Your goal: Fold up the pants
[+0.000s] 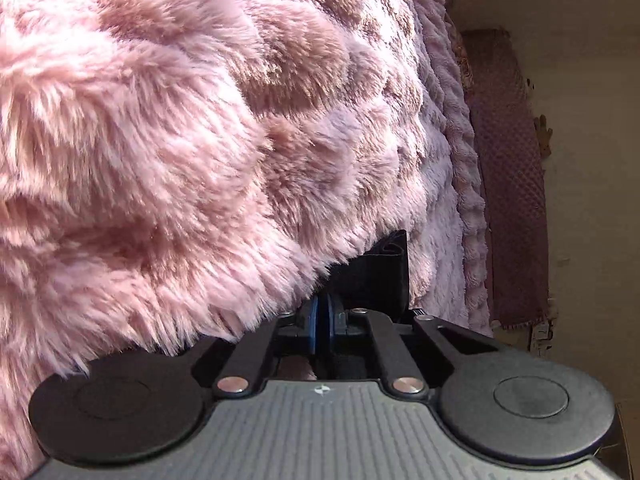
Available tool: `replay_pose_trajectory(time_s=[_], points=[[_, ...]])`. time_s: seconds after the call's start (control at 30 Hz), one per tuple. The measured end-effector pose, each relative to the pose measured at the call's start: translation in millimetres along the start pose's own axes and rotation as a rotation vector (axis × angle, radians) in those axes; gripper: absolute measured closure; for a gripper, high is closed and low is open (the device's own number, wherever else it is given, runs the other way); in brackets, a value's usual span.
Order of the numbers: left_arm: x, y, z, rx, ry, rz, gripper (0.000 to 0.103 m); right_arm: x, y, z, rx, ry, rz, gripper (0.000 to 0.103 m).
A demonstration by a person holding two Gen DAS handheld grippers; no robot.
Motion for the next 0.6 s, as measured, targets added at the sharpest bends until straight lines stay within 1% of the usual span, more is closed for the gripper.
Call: replay_pose_trajectory(time_s=[0.03,0.07,0.1,0.13,0.17,0.2,0.23,0.27,0.3,0.33,0.4,0.43,0.47,0.5,0.53,0.6], points=[[2,1,-5,0.015,0.022,0.006,0.094,3,2,-1,-0.027,0.015,0.01,0.09],[6,3,-14,0.053,0.074,0.038,0.094,8,6,-6,-0.073,0.051,0.014,0.078],[13,4,-27,0.115,0.158,0.09,0.091,17,13,-15,-0.158,0.115,0.009,0.076],[20,5,-40,0.189,0.243,0.148,0.088,25,23,-26,-0.229,0.173,0.013,0.077],[25,7,-50,0.248,0.304,0.191,0.085,30,30,-34,-0.256,0.203,0.033,0.077],[29,9,-59,0.283,0.346,0.213,0.082,34,42,-48,-0.272,0.225,0.093,0.077],[30,11,-64,0.264,0.355,0.212,0.082,35,52,-60,-0.281,0.232,0.149,0.077],[29,16,-66,0.206,0.338,0.205,0.078,34,58,-73,-0.283,0.234,0.188,0.077],[25,22,-66,0.146,0.31,0.202,0.072,30,64,-87,-0.287,0.238,0.205,0.077],[17,32,-62,0.074,0.261,0.207,0.071,24,67,-102,-0.29,0.238,0.198,0.076],[-5,53,-55,-0.025,0.16,0.248,0.069,6,73,-127,-0.286,0.213,0.168,0.076],[-19,63,-52,-0.067,0.113,0.264,0.069,-7,76,-137,-0.269,0.185,0.167,0.076],[-35,73,-47,-0.109,0.071,0.274,0.069,-24,80,-147,-0.227,0.149,0.181,0.075],[-49,80,-45,-0.152,0.032,0.27,0.069,-43,81,-154,-0.161,0.108,0.199,0.076],[-62,86,-41,-0.189,-0.001,0.254,0.069,-56,82,-160,-0.125,0.088,0.201,0.076],[-86,92,-28,-0.252,-0.056,0.187,0.069,-94,77,-173,-0.09,0.063,0.128,0.076]])
Point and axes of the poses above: each gripper's, at about its wrist camera, not at the fingertips, and z roughly the way its jaws point, y to its right, x to its top, the point moved 10 cm from there along z, roughly the way its jaws point, and after that the axes turned 6 degrees about z, right-handed, at the moved point
